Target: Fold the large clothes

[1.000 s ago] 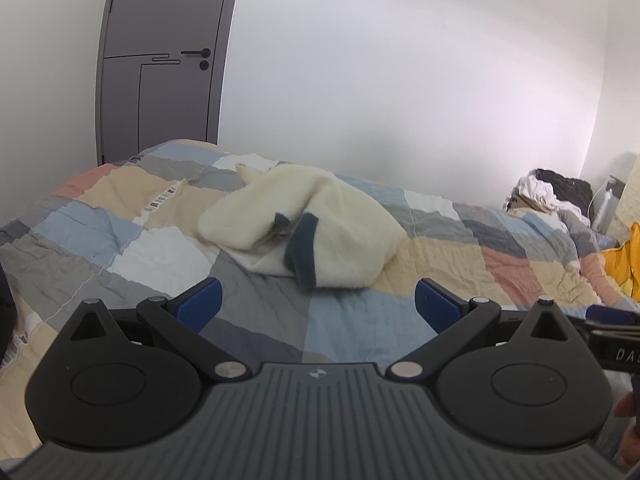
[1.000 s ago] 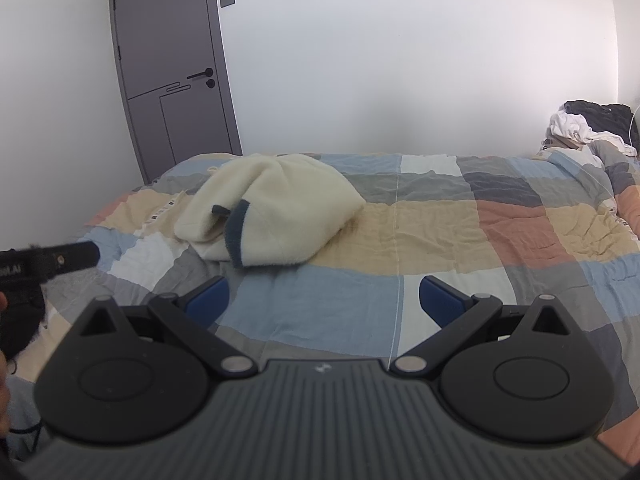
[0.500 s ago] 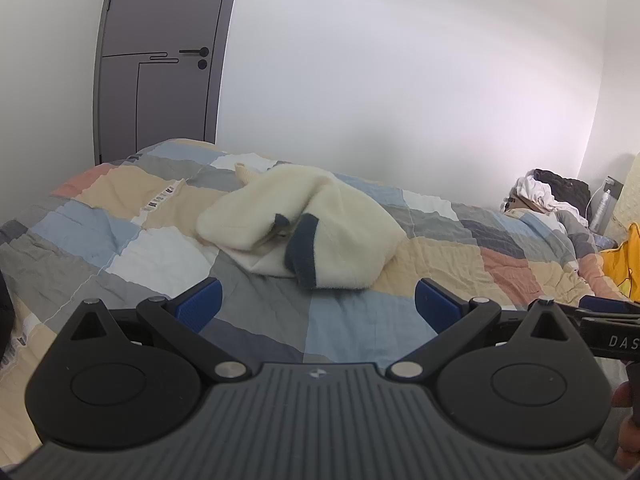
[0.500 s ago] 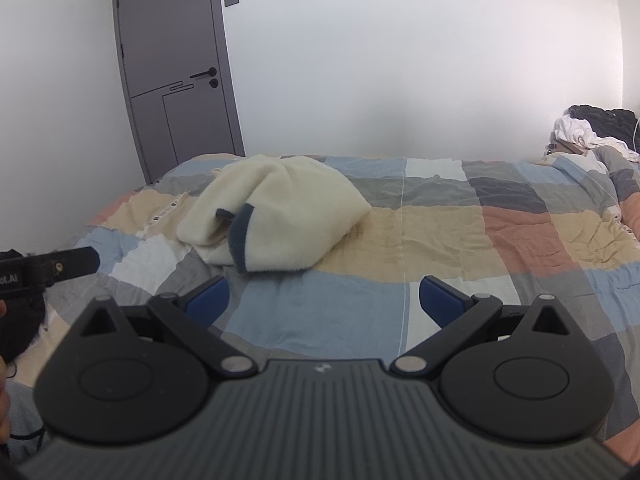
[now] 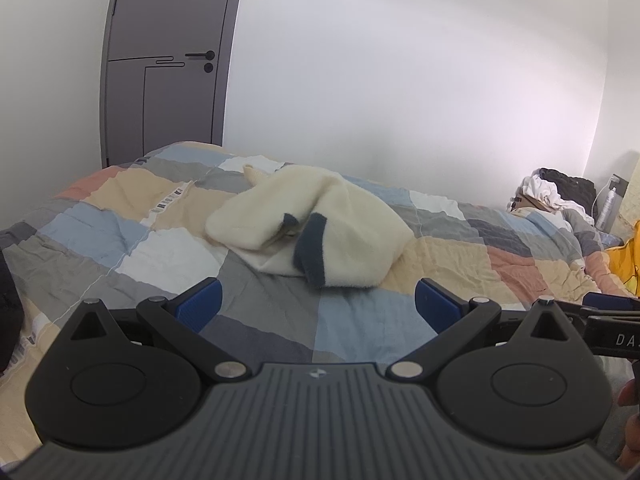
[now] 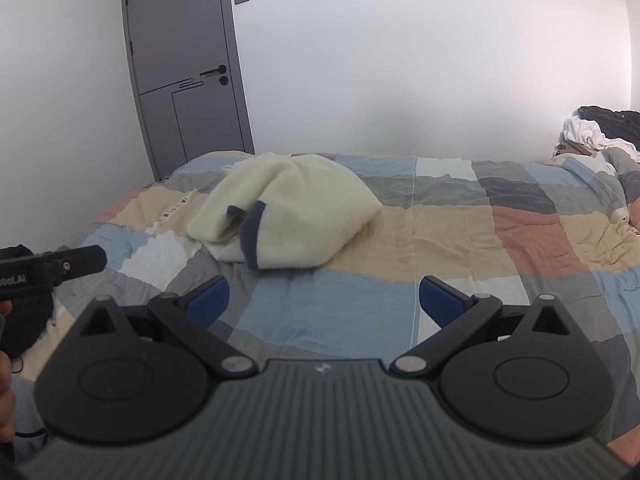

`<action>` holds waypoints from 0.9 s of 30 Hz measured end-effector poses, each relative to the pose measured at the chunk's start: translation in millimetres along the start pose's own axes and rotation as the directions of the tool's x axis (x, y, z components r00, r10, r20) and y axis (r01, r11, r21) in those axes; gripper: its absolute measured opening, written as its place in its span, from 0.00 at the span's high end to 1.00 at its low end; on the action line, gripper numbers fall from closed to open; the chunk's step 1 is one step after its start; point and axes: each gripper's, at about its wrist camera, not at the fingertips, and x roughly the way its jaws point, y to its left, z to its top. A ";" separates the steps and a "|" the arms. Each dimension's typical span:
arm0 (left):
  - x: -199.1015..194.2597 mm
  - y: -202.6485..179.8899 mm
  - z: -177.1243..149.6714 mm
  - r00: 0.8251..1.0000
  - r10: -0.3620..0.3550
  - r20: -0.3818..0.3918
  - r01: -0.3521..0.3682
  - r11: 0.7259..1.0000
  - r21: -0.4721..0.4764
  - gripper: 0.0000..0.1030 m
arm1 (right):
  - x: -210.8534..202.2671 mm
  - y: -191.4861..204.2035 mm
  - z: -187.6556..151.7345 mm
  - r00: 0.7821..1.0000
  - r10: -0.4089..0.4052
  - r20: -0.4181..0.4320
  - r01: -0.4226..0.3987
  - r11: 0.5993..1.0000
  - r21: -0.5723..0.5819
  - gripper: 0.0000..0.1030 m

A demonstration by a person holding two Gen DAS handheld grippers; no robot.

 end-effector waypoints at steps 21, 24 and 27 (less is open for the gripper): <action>0.7 -0.5 -4.1 1.000 0.001 0.006 -0.002 1.000 0.013 0.00 | 11.9 6.8 -10.7 0.998 0.010 -0.054 -0.009 1.000 0.013 0.00; 2.6 -1.2 -4.1 1.000 0.002 0.004 -0.002 1.000 0.014 0.00 | 14.4 7.0 -9.7 0.998 0.009 -0.057 -0.009 1.000 0.012 0.00; 5.6 -2.4 -3.1 1.000 0.002 0.000 -0.002 1.000 0.021 0.00 | 14.4 6.6 -10.0 0.998 0.007 -0.058 -0.006 1.000 0.018 0.00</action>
